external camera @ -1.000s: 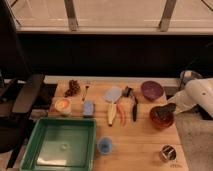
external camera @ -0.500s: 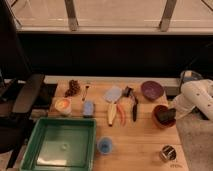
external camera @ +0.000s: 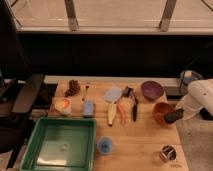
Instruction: Wipe red bowl with eraser
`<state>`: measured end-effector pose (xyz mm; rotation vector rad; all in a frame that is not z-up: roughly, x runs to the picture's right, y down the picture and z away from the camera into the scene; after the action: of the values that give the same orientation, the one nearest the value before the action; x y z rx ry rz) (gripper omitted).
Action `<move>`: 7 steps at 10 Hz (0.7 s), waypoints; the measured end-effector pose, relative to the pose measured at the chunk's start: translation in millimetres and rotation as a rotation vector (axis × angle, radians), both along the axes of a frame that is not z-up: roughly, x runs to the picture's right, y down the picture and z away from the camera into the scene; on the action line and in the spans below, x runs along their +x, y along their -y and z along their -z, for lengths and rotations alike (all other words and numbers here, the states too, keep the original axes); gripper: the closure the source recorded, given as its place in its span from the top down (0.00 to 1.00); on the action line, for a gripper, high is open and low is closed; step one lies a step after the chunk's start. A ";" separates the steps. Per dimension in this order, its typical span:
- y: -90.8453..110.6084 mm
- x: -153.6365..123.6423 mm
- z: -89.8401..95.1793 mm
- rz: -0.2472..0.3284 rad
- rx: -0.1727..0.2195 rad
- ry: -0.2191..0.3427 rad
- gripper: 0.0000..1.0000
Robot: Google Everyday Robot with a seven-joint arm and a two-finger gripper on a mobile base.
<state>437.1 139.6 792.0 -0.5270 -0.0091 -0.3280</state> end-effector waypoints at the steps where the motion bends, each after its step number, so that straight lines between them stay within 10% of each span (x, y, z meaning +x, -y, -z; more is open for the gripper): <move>1: 9.2 -9.7 -1.5 0.020 0.017 0.011 0.00; 7: 33.5 -47.4 -23.9 0.061 0.063 0.091 0.00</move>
<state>389.7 106.1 815.9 -0.4504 -0.0706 -0.4098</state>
